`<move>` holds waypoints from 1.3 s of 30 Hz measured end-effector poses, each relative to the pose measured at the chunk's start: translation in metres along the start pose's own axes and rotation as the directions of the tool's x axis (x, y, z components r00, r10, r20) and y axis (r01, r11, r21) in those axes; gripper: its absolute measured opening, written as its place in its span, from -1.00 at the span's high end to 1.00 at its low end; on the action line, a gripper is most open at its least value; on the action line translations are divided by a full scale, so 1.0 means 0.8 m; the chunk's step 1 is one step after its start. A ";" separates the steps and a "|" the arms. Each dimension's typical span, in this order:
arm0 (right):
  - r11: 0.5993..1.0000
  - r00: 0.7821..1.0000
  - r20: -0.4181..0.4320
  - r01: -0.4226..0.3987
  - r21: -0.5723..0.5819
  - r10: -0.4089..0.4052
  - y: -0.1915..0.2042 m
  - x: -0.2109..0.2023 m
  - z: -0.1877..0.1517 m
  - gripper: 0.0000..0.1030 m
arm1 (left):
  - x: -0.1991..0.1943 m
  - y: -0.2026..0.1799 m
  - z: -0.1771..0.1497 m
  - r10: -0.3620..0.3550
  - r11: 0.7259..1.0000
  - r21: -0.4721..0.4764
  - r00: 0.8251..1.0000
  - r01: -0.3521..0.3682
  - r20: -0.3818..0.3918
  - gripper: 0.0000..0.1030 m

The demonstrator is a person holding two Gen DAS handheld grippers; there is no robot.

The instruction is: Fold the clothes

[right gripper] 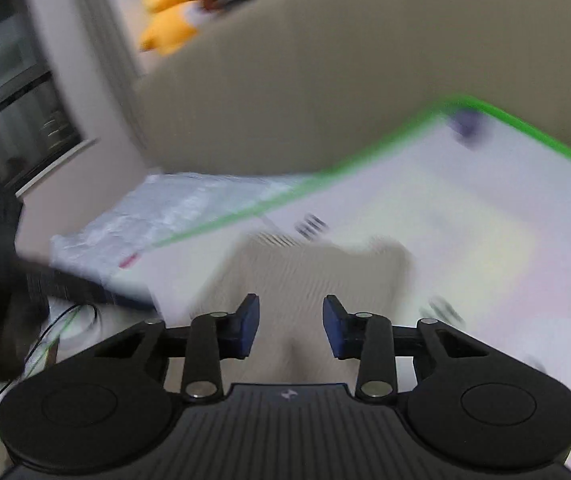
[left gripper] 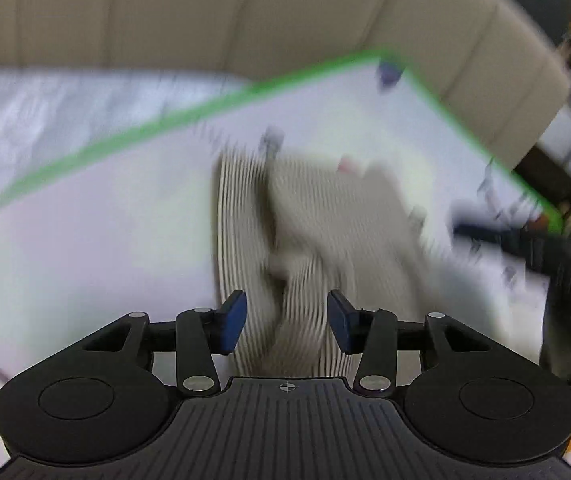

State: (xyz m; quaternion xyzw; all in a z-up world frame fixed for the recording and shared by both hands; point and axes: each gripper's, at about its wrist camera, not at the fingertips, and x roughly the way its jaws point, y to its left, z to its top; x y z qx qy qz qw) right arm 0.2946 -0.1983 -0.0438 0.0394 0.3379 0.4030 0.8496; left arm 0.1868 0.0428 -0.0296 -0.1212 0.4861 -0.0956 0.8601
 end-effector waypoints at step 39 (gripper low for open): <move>0.984 0.985 -0.151 0.058 -0.167 -0.084 0.060 -0.041 -0.104 -0.64 | -0.001 0.022 -0.036 0.120 0.991 -0.086 0.976 -0.106 0.183 0.79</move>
